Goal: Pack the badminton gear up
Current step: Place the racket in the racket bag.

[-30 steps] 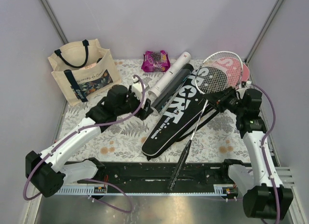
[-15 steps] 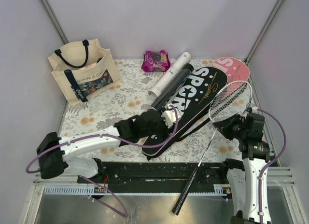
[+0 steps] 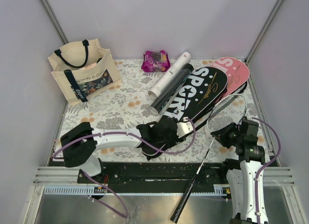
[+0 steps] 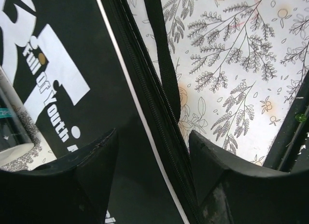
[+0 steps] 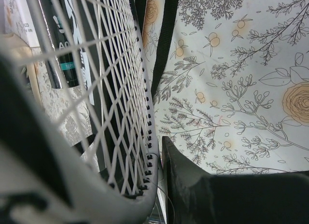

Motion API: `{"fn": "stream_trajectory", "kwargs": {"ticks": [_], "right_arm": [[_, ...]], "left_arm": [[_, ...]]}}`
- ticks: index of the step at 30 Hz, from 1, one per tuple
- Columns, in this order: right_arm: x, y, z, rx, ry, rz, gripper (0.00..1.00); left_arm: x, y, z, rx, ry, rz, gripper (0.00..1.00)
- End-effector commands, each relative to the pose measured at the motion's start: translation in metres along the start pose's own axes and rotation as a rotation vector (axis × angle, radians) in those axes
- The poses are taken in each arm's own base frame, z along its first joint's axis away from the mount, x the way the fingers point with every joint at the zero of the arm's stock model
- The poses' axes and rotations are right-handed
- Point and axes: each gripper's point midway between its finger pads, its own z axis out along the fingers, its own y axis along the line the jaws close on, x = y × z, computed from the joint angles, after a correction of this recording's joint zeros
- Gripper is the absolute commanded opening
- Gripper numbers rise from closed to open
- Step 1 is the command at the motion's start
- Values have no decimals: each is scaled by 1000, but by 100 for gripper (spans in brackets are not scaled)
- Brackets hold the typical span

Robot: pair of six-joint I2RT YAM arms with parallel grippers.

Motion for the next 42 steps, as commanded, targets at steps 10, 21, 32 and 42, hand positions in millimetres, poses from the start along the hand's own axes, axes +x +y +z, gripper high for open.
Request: {"fn": "stream_trajectory", "kwargs": {"ticks": [10,21,32,42], "right_arm": [[4,16,4,-107,25,25,0],[14,16,8,-143,59,79,0],[23,30,19,-293,122,147,0],[16,64,21,-499,172,181,0]], "left_arm": [[-33,12,13,-75,-64,25,25],[-42,21,4,-120,-79,-17,0],[-66,20,-13,-104,-160,-88,0],[-71,12,-16,-62,-178,-107,0]]}}
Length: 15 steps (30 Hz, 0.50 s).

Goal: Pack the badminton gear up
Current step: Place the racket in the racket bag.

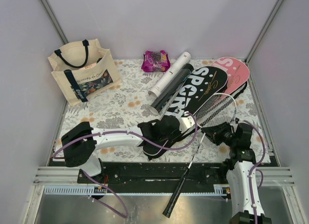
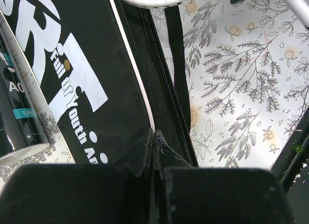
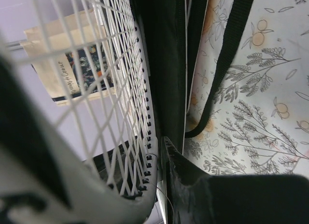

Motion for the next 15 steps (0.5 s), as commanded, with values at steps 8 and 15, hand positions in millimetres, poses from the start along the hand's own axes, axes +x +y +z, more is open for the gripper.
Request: {"fn": "stream_trajectory", "kwargs": {"ticks": [8,15], "right_arm": [[-11,28,15,-126,61,-60,0],[-29,49,30,-185,76,-150,0]], "left_arm": [[-45,-14,-19,93,-154,-44,0],[-41,-20,-20,131,-164,-41,0]]}}
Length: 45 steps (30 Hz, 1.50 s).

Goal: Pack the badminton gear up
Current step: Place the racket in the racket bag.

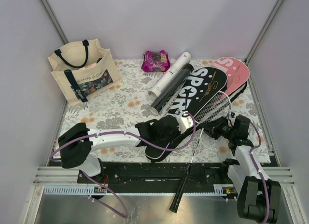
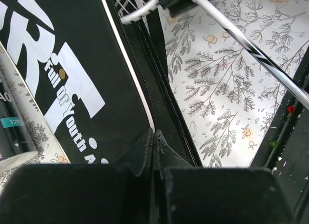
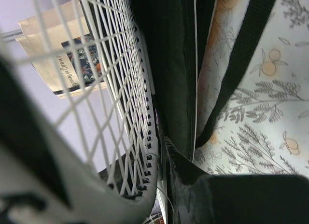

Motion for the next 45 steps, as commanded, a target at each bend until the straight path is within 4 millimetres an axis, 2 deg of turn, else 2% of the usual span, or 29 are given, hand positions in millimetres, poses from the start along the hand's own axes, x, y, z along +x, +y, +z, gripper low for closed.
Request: {"fn": "stream_trajectory", "kwargs": {"ticks": [1,7,14,20,27,32,39,42,43,45], "right_arm": [[-20,54,1,-159,-21,-206,0],[-46,72,15,-209,-71,-225,0],[-67,71,40,-187,-113,-209,0],[-67,76,64,-203,-77,-182,0],[-96,84,88,-208,-137,-173,0],[-111,82,105,-200,-170,-172,0],[-112,76,129,-192,-173,-184,0],[-107,75,132,-220,-140,-165,0],[-105,75,131,-228,-130,-164,0],[-101,69,131,-221,-119,-160,0]], "left_arm": [[-30,-12,-10,73,-121,-14,0],[-29,-17,-12,100,-130,-29,0],[-34,-34,-16,187,-146,-85,0],[-37,-39,-23,206,-170,-101,0],[-24,-45,-27,220,-154,-113,0],[-23,-49,-34,230,-173,-133,0],[-39,-57,-49,272,-235,-201,0],[-34,-44,-44,183,-188,-215,0],[-29,-36,-42,135,-165,-219,5],[-17,-24,-39,61,-139,-217,23]]}}
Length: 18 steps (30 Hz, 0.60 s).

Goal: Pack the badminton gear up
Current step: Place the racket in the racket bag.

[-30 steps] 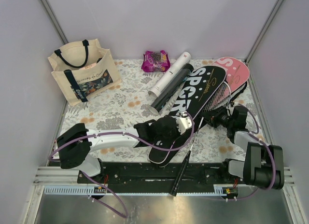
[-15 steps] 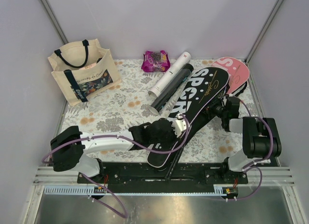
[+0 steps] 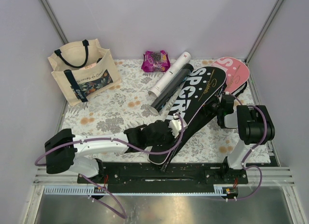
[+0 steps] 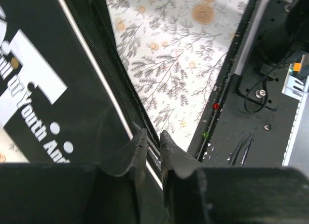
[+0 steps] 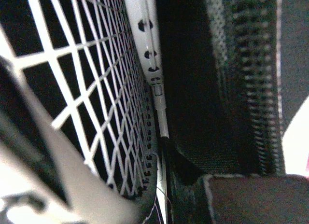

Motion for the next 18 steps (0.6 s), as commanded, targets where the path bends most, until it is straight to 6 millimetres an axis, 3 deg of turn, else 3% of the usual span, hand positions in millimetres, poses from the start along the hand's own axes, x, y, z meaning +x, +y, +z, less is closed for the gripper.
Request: {"fn": "stream_trajectory", "kwargs": {"ticks": [1,4,6,11,16,18], "right_arm": [[-6,37,0,-152,-26,-86,0],[-6,32,1,-148,-32,-80,0],[-6,32,1,-155,-36,-69,0],[-6,34,4,-166,-28,-57,0],[-5,33,3,-164,-28,-57,0],[-5,33,3,-167,-28,-57,0]], "left_arm": [[-7,23,-4,-152,-25,-15,27],[9,29,0,-182,18,7,36],[16,27,6,-178,46,10,45],[26,14,17,-162,79,37,57],[33,24,23,-242,105,40,56],[38,31,21,-282,130,48,44]]}}
